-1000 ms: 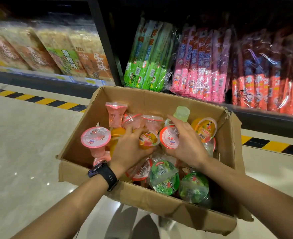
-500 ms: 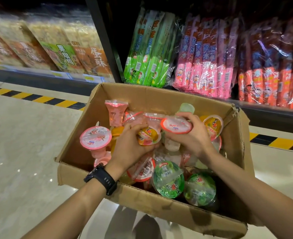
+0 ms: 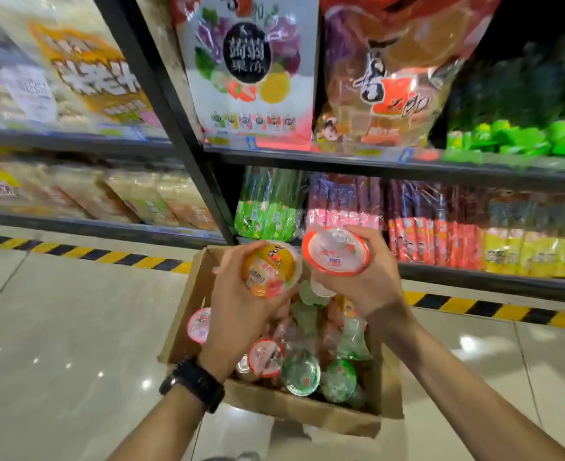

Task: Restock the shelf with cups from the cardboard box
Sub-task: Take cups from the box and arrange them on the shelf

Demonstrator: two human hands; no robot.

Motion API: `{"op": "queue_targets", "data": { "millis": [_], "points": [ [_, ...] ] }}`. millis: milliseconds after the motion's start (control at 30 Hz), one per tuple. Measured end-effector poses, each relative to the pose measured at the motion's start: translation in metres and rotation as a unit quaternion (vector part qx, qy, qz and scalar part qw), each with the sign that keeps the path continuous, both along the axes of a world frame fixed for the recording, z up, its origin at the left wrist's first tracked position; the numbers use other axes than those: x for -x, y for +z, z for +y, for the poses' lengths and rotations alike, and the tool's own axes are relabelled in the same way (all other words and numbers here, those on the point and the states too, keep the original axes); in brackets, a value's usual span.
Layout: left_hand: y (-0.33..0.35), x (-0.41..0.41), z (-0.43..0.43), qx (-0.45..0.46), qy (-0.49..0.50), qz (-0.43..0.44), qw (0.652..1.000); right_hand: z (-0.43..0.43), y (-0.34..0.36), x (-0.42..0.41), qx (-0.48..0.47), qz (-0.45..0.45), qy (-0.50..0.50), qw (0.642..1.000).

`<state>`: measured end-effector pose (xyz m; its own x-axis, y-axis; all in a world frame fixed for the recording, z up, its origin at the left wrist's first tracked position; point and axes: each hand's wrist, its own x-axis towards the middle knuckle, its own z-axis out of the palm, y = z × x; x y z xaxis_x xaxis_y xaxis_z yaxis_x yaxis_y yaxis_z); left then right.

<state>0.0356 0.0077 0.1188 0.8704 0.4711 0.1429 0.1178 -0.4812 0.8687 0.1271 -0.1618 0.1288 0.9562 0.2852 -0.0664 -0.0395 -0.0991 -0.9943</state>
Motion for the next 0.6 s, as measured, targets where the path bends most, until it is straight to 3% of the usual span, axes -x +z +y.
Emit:
{"op": "queue_targets", "data": {
  "millis": [167, 333, 433, 600],
  "points": [
    [0.155, 0.007, -0.025, 0.049, 0.016, -0.006, 0.999, -0.024, 0.168, 0.024, 0.015, -0.022, -0.038, 0.999],
    [0.344, 0.018, -0.043, 0.116, 0.013, -0.023, 0.993, -0.043, 0.341, 0.046, -0.058, 0.046, -0.068, 0.995],
    [0.438, 0.022, -0.043, 0.133, 0.019, -0.030, 0.990, -0.051, 0.436, 0.061, -0.010, 0.012, -0.103, 0.995],
    [0.534, 0.019, -0.036, 0.195, 0.016, -0.077, 0.978, -0.049, 0.548, 0.063, -0.054, -0.063, -0.140, 0.987]
  ]
}}
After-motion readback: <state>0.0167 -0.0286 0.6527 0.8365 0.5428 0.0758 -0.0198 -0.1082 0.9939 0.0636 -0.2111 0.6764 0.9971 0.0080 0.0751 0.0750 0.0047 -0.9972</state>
